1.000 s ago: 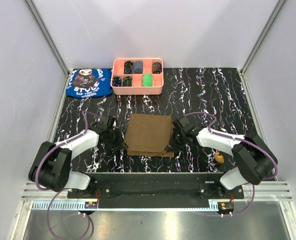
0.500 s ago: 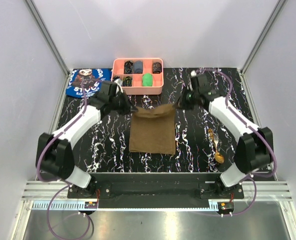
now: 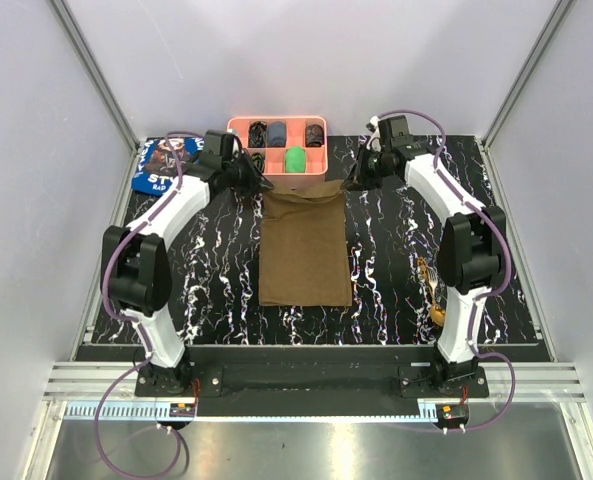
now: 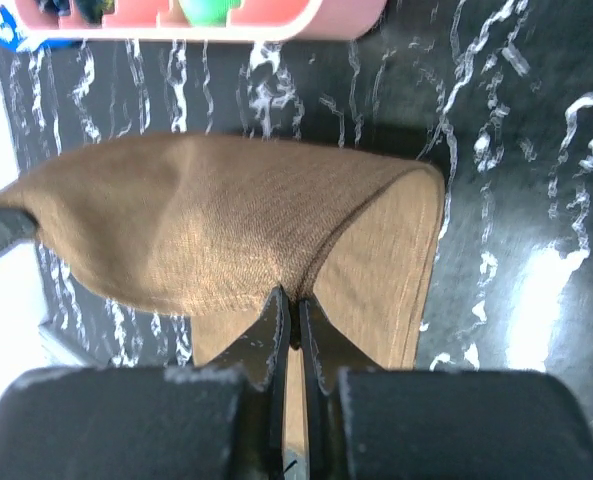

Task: Fold the napkin into a case and place the utensils inside
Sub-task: Smooth out the square-folded napkin at the center of the board.

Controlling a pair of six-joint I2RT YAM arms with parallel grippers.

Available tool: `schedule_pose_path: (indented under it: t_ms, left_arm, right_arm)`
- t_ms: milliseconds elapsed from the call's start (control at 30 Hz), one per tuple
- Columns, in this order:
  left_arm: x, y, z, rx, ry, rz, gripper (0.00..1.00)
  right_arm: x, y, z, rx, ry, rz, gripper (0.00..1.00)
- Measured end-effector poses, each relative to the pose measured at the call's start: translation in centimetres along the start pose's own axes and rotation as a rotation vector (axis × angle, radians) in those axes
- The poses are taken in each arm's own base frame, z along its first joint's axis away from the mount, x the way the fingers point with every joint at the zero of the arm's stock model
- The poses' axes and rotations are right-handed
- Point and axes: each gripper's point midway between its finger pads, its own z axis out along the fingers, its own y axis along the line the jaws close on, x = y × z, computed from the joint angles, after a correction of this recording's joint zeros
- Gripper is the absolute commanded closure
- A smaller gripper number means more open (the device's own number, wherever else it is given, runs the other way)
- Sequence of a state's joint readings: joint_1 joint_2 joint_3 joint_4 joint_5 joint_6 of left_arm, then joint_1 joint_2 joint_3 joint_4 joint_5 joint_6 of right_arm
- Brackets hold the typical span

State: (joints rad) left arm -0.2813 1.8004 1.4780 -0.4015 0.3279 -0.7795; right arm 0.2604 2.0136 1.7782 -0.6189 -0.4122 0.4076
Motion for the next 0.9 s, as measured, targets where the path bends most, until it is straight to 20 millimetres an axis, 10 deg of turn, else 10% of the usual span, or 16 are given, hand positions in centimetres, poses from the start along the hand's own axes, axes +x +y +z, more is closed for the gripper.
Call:
schedule_pose_path:
  t_ms: [167, 533, 900]
  left_arm:
    - [0.6, 0.8, -0.6, 0.004, 0.02, -0.002, 0.98]
    - [15.8, 4.1, -7.7, 0.008, 0.198, 0.059, 0.96]
    - [23.0, 10.9, -8.2, -0.128, 0.31, 0.006, 0.96]
  right_arm:
    - [3.7, -0.7, -0.6, -0.004, 0.075, 0.046, 1.0]
    - [16.2, -0.3, -5.8, -0.035, 0.227, 0.133, 1.0]
    - [23.8, -1.5, -4.7, -0.009, 0.343, 0.182, 1.0]
